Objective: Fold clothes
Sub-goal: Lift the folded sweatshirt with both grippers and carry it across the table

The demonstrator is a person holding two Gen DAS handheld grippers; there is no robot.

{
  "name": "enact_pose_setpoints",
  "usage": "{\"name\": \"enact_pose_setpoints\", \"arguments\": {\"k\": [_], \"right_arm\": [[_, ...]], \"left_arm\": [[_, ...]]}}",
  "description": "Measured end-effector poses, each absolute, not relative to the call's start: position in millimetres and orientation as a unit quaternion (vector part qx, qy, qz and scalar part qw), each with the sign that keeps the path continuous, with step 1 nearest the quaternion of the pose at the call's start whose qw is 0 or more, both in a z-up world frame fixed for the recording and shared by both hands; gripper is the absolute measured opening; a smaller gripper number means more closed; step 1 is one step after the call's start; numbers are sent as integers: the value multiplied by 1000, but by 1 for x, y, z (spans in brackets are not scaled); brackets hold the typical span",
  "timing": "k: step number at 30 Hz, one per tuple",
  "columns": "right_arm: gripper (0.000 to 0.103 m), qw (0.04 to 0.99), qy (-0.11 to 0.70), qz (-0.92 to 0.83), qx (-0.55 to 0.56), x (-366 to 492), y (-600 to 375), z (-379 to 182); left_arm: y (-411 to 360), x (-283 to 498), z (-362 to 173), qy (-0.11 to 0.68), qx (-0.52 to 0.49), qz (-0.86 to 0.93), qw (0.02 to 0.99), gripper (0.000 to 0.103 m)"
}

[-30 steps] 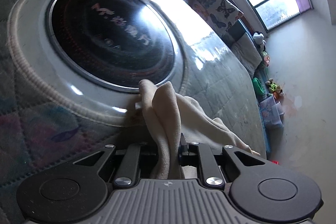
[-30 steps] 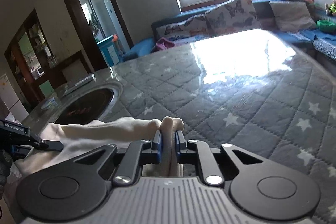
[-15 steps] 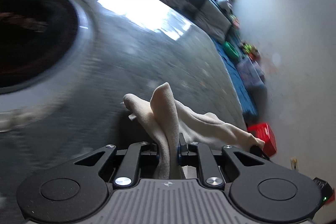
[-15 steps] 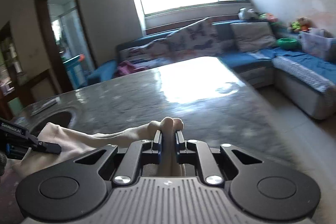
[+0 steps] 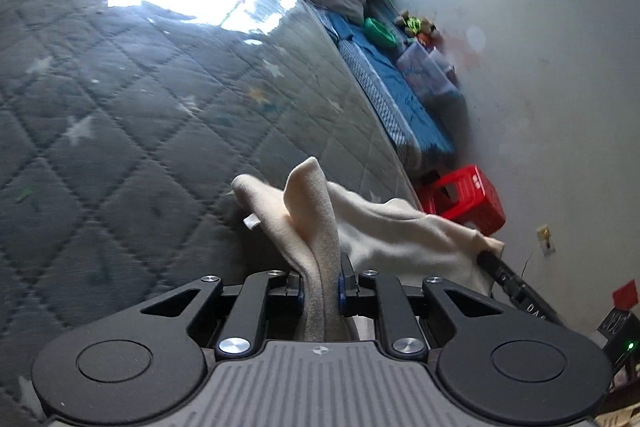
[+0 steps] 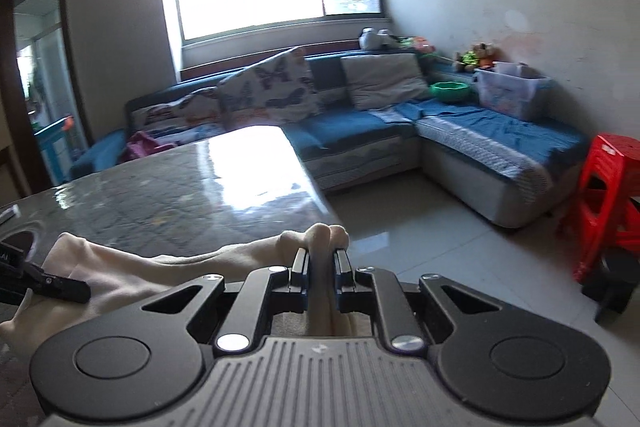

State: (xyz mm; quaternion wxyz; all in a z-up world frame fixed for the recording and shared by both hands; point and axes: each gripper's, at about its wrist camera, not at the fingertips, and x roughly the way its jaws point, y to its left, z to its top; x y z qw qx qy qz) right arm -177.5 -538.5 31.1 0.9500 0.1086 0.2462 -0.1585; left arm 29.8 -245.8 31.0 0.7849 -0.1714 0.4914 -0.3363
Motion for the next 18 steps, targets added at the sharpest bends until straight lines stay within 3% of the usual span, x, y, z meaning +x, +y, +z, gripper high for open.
{"name": "enact_pose_setpoints", "arguments": {"k": [7, 9, 18], "right_arm": [[12, 939, 269, -177, 119, -177, -553, 13], [12, 940, 268, -178, 116, -175, -552, 15], [13, 946, 263, -159, 99, -162, -537, 27]], "left_arm": [[-264, 30, 32, 488, -147, -343, 789, 22], [-264, 30, 35, 482, -144, -342, 794, 30], [-266, 34, 48, 456, -131, -335, 814, 33]]}}
